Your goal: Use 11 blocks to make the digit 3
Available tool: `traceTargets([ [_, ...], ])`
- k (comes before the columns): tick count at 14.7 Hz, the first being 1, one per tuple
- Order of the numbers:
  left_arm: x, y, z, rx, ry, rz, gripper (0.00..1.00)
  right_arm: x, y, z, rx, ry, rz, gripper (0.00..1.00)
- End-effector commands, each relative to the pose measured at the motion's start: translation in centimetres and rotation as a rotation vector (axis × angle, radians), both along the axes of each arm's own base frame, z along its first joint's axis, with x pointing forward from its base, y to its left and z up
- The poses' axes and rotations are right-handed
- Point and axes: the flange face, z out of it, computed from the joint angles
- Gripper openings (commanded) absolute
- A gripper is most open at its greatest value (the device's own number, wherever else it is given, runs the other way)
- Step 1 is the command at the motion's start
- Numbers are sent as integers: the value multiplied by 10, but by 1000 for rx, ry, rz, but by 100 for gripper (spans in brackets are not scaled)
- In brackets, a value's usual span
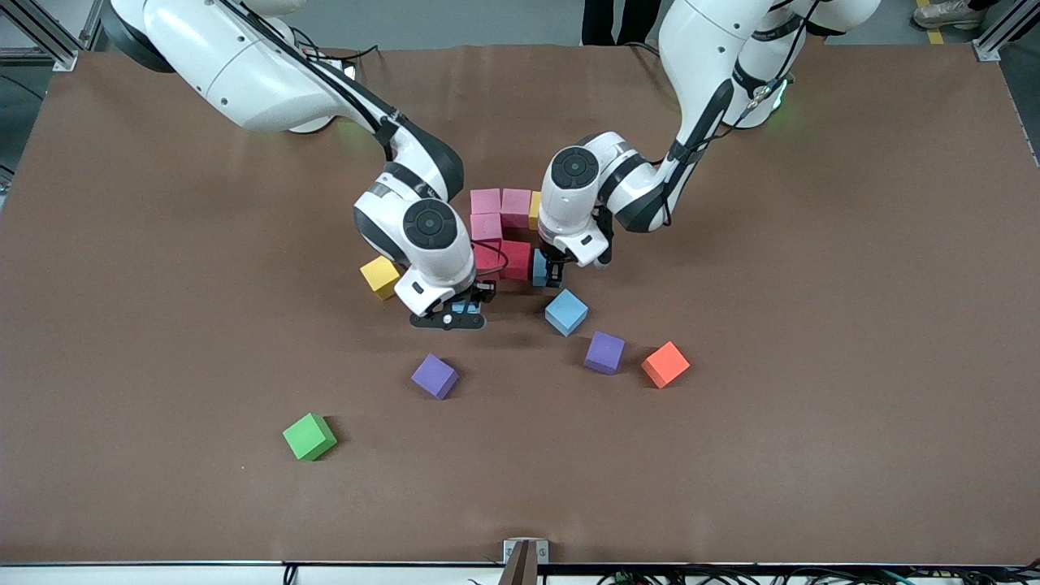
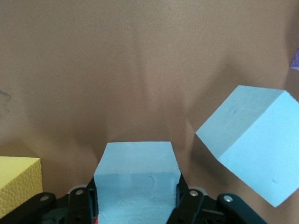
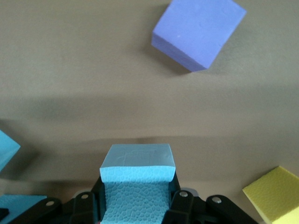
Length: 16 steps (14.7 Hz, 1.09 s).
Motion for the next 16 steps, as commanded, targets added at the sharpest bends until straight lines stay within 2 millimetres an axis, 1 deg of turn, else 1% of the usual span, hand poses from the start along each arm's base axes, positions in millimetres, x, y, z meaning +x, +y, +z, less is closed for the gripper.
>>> traceTargets([
  [1, -4, -2, -12, 6, -2, 25, 18, -6, 5, 2, -22, -23, 46, 0],
  [5, -8, -6, -12, 5, -1, 29, 18, -7, 6, 1, -20, -27, -21, 0],
  [8, -14, -10, -13, 6, 1, 18, 18, -9, 12, 1, 0, -37, -16, 0],
  [10, -16, -12, -14, 7, 2, 13, 18, -10, 18, -6, 34, -49, -30, 0],
  [12, -17, -12, -14, 7, 2, 10, 18, -9, 17, -17, 25, -47, -36, 0],
  [13, -17, -13, -14, 9, 2, 9, 18, -11, 20, -19, 20, -50, -30, 0],
  [16, -21, -13, -20, 18, 12, 4, 18, -12, 19, -28, 16, -43, -34, 0],
])
